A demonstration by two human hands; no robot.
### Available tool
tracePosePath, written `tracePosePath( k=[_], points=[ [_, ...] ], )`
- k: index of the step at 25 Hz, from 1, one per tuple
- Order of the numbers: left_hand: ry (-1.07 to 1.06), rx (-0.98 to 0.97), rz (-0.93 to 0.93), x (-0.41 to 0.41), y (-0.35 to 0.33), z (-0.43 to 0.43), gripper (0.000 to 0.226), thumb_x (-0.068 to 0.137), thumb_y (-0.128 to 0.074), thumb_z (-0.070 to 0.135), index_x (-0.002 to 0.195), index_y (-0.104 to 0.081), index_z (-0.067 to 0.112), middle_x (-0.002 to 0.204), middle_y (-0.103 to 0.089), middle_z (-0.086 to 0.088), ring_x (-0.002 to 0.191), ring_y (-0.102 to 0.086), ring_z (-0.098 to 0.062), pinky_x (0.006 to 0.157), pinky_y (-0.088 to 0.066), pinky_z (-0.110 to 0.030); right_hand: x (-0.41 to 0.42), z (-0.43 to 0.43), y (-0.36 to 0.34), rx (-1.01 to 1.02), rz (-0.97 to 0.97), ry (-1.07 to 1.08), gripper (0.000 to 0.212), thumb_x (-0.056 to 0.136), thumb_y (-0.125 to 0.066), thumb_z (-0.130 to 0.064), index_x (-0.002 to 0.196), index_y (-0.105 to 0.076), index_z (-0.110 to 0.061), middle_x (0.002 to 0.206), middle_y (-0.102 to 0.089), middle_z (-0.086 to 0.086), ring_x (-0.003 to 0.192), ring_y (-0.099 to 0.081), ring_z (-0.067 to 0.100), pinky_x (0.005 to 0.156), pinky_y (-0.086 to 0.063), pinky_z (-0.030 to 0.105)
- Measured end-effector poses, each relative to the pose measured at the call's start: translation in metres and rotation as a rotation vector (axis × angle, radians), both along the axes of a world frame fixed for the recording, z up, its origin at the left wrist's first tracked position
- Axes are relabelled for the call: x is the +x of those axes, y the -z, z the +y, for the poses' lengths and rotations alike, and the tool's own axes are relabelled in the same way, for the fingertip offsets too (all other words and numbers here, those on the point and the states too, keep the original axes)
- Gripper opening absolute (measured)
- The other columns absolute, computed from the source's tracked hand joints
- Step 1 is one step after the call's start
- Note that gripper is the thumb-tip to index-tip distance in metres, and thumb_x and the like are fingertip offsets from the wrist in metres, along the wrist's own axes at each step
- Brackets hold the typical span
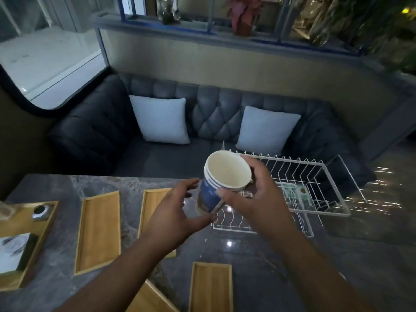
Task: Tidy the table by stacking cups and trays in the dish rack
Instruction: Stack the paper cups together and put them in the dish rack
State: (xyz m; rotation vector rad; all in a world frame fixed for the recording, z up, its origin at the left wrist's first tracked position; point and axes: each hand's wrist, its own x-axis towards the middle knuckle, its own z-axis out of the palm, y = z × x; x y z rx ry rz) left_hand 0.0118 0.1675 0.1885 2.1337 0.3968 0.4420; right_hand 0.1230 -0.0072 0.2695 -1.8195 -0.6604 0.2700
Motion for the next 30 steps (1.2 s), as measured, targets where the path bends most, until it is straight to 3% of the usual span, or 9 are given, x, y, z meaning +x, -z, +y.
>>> tracePosePath(
  k=[3, 7, 10, 13, 16, 20, 24, 27, 30],
  points=[
    [-0.056, 0.096, 0.090, 0.010, 0.026, -0.008, 0.096, 0.057, -0.064, 0.091, 0.139, -0.038, 0.049, 0.134, -0.052, 0.029, 0.116, -0.053, 0.007, 0.086, -0.049, -0.024, 0.033, -0.023, -0.017, 0.087, 0.011, 0.080, 0.076, 0.061, -0.087, -0.047, 0.128, -0.052, -0.042, 0.120, -0.067, -0.017, 0.107, -0.067, 0.004, 0.088, -0.059, 0.034],
    [-0.067, 0.111, 0.243, 0.013, 0.077, -0.025, 0.100, 0.059, -0.069, 0.086, 0.143, -0.034, 0.044, 0.144, -0.054, 0.011, 0.128, -0.052, -0.011, 0.098, -0.049, -0.033, 0.068, -0.049, -0.019, 0.114, -0.018, 0.176, 0.079, 0.063, -0.087, -0.044, 0.132, -0.050, -0.037, 0.122, -0.065, -0.015, 0.108, -0.066, 0.001, 0.083, -0.058, 0.022],
    [-0.038, 0.080, 0.311, 0.013, 0.103, -0.041, 0.102, 0.062, -0.070, 0.080, 0.147, -0.031, 0.040, 0.152, -0.047, 0.009, 0.136, -0.045, -0.014, 0.106, -0.043, -0.033, 0.091, -0.058, -0.009, 0.067, -0.029, 0.225, 0.080, 0.068, -0.089, -0.035, 0.135, -0.046, -0.035, 0.121, -0.064, -0.016, 0.105, -0.065, -0.002, 0.080, -0.057, 0.015],
    [-0.083, 0.041, 0.223, 0.026, 0.098, -0.053, 0.099, 0.064, -0.074, 0.073, 0.146, -0.034, 0.038, 0.148, -0.048, 0.009, 0.134, -0.046, -0.013, 0.105, -0.042, -0.031, 0.110, -0.057, 0.004, 0.031, -0.031, 0.233, 0.076, 0.070, -0.089, -0.032, 0.131, -0.046, -0.037, 0.121, -0.063, -0.017, 0.104, -0.064, -0.003, 0.077, -0.054, 0.013],
    [-0.201, 0.095, -0.016, 0.048, 0.061, -0.055, 0.092, 0.065, -0.075, 0.071, 0.141, -0.040, 0.033, 0.135, -0.046, 0.018, 0.128, -0.046, -0.009, 0.104, -0.040, -0.030, 0.119, -0.048, 0.012, 0.049, -0.010, 0.204, 0.075, 0.068, -0.090, -0.034, 0.130, -0.047, -0.036, 0.118, -0.062, -0.019, 0.104, -0.064, -0.003, 0.074, -0.053, 0.010],
    [-0.199, 0.278, -0.164, 0.094, -0.011, -0.046, 0.092, 0.069, -0.073, 0.072, 0.144, -0.043, 0.029, 0.143, -0.051, 0.010, 0.133, -0.043, -0.008, 0.107, -0.031, -0.020, 0.124, -0.039, 0.008, 0.061, -0.053, 0.133, 0.084, 0.061, -0.088, -0.049, 0.133, -0.046, -0.041, 0.119, -0.064, -0.021, 0.105, -0.066, -0.001, 0.079, -0.056, 0.016],
    [-0.004, 0.301, -0.078, 0.147, -0.058, -0.044, 0.086, 0.067, -0.077, 0.068, 0.141, -0.044, 0.038, 0.133, -0.062, 0.018, 0.115, -0.056, 0.003, 0.089, -0.047, -0.019, 0.133, -0.033, 0.000, 0.119, -0.050, 0.074, 0.086, 0.062, -0.090, -0.046, 0.135, -0.045, -0.040, 0.119, -0.062, -0.026, 0.107, -0.065, -0.002, 0.080, -0.057, 0.016],
    [-0.005, 0.213, -0.052, 0.166, -0.060, -0.045, 0.084, 0.063, -0.080, 0.064, 0.135, -0.040, 0.045, 0.120, -0.064, 0.027, 0.102, -0.060, 0.009, 0.075, -0.045, -0.010, 0.143, -0.029, 0.001, 0.081, -0.077, 0.099, 0.086, 0.059, -0.089, -0.050, 0.133, -0.046, -0.043, 0.118, -0.062, -0.027, 0.106, -0.065, -0.003, 0.080, -0.057, 0.017],
    [-0.019, 0.238, 0.054, 0.178, -0.052, -0.043, 0.080, 0.062, -0.076, 0.068, 0.129, -0.043, 0.040, 0.115, -0.067, 0.021, 0.102, -0.064, -0.003, 0.075, -0.054, -0.028, 0.153, -0.027, 0.017, 0.017, -0.070, 0.109, 0.086, 0.058, -0.088, -0.053, 0.132, -0.045, -0.044, 0.119, -0.064, -0.022, 0.107, -0.063, -0.005, 0.085, -0.054, 0.020]
  ],
)
